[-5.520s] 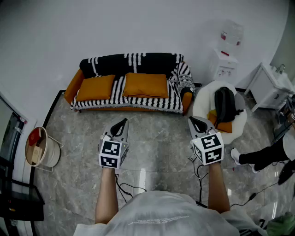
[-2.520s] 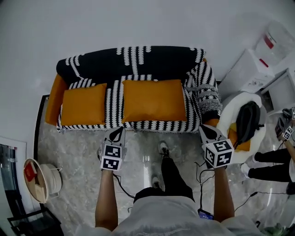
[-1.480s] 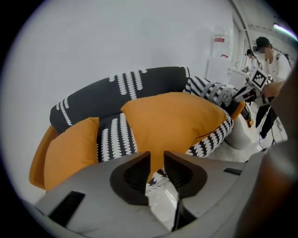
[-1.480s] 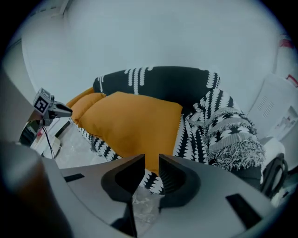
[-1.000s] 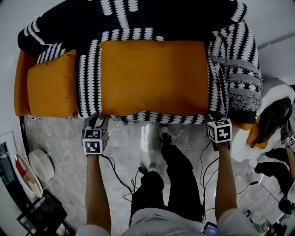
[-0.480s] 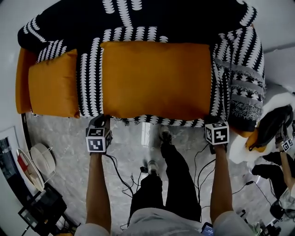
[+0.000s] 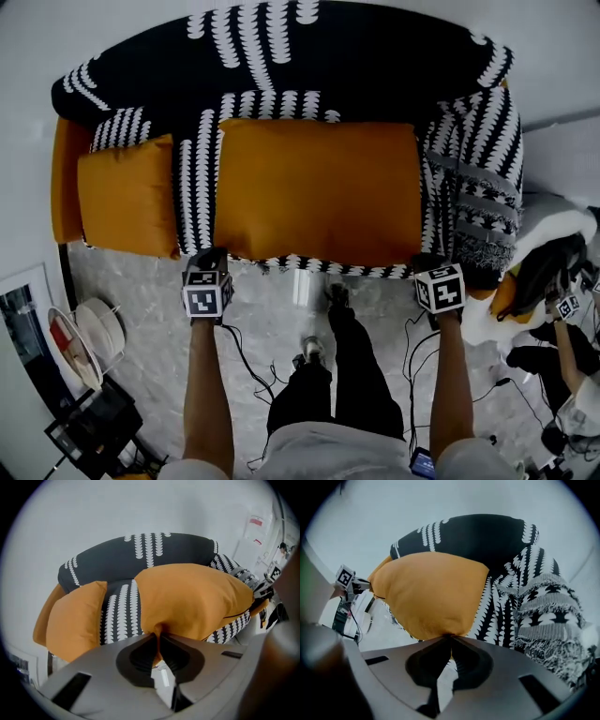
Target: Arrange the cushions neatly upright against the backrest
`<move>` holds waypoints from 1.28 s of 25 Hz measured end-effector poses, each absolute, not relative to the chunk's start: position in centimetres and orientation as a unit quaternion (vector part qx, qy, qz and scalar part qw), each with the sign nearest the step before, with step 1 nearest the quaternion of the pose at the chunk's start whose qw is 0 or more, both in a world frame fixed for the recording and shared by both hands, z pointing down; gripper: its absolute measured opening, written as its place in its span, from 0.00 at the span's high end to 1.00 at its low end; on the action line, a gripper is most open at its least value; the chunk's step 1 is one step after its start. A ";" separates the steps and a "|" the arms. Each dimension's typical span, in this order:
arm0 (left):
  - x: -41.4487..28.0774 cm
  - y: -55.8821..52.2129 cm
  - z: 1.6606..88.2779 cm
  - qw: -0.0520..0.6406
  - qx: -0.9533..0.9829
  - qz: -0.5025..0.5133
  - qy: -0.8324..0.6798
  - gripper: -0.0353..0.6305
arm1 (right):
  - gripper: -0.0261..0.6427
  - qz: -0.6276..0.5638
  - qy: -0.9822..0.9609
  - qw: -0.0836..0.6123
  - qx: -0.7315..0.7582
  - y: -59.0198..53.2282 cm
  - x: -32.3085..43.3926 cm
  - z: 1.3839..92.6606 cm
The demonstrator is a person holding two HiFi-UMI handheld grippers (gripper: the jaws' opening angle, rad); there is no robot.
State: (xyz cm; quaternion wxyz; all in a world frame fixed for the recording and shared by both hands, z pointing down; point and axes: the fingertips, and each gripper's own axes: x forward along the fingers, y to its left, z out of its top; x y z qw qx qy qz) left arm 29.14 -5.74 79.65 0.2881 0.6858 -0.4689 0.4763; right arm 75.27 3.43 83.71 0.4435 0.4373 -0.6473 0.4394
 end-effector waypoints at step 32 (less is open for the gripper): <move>31.3 -25.0 71.0 0.281 0.702 0.466 -0.460 0.90 | 0.94 0.428 -0.653 0.416 0.466 -16.6 76.7 71.7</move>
